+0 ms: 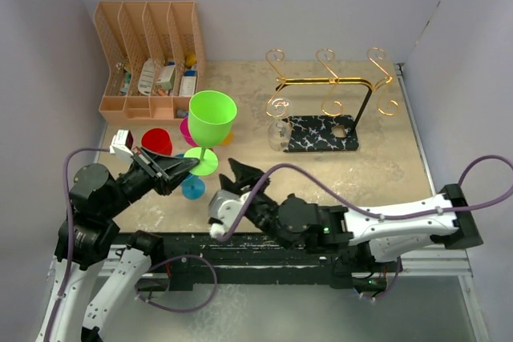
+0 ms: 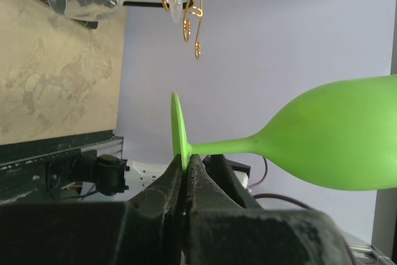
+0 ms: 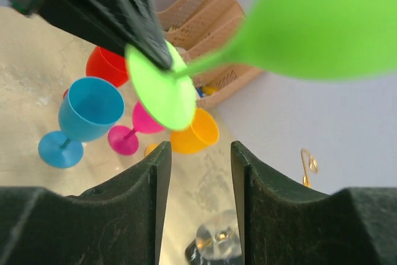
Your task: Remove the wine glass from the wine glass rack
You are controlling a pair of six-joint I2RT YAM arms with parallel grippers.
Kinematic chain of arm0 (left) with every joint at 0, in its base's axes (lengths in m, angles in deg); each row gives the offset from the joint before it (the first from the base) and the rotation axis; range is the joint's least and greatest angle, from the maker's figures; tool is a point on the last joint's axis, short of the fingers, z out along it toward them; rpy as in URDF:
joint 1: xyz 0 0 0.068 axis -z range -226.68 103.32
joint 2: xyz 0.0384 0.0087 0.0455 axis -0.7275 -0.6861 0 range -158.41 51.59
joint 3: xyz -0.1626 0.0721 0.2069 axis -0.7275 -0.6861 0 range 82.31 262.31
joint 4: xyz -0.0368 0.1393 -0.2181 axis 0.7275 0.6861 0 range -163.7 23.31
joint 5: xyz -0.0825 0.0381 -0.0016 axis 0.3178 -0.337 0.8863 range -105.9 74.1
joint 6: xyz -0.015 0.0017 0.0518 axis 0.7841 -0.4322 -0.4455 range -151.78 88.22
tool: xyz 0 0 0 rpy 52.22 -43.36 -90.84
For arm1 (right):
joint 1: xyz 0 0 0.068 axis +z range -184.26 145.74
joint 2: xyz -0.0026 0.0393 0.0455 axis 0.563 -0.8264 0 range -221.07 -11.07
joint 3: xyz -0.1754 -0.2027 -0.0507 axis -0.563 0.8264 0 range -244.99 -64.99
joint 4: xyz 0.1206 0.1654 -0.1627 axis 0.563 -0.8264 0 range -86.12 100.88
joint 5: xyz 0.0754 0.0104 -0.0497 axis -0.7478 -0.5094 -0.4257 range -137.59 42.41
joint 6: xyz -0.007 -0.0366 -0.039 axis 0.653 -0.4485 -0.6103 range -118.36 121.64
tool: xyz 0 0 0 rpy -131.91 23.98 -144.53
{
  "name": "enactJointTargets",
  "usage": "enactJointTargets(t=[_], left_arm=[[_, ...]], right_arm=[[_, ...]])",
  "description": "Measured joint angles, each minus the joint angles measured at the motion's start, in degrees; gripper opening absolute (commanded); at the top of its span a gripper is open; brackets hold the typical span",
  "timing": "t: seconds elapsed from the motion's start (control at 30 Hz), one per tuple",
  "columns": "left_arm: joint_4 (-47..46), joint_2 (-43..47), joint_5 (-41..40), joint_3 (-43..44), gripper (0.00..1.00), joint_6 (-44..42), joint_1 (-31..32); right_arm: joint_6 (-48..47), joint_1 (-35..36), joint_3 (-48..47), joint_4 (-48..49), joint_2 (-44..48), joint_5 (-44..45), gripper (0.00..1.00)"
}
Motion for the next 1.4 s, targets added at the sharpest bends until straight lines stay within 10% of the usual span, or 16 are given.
enactJointTargets(t=[0.4, 0.57, 0.77, 1.17, 1.4], left_arm=[[0.61, 5.2, -8.7, -1.7, 0.0, -18.99, 0.0], [4.35, 8.5, -10.32, -1.66, 0.0, -29.18, 0.0], [7.98, 12.22, -11.72, -0.98, 0.0, -35.43, 0.0], [11.54, 12.33, -13.79, 2.51, 0.0, -40.59, 0.0], [11.47, 11.28, -13.9, 2.64, 0.0, -40.63, 0.0]], right_arm=[[39.19, -0.44, -15.56, -40.33, 15.72, 4.2, 0.56], [49.72, -14.08, -30.4, -52.59, 10.73, -8.0, 0.58], [56.02, -30.34, -39.56, -58.62, 4.44, -29.38, 0.61], [58.49, -30.99, -43.67, -61.13, -4.57, -50.95, 0.6], [58.64, -31.1, -43.56, -61.09, -4.98, -55.04, 0.43]])
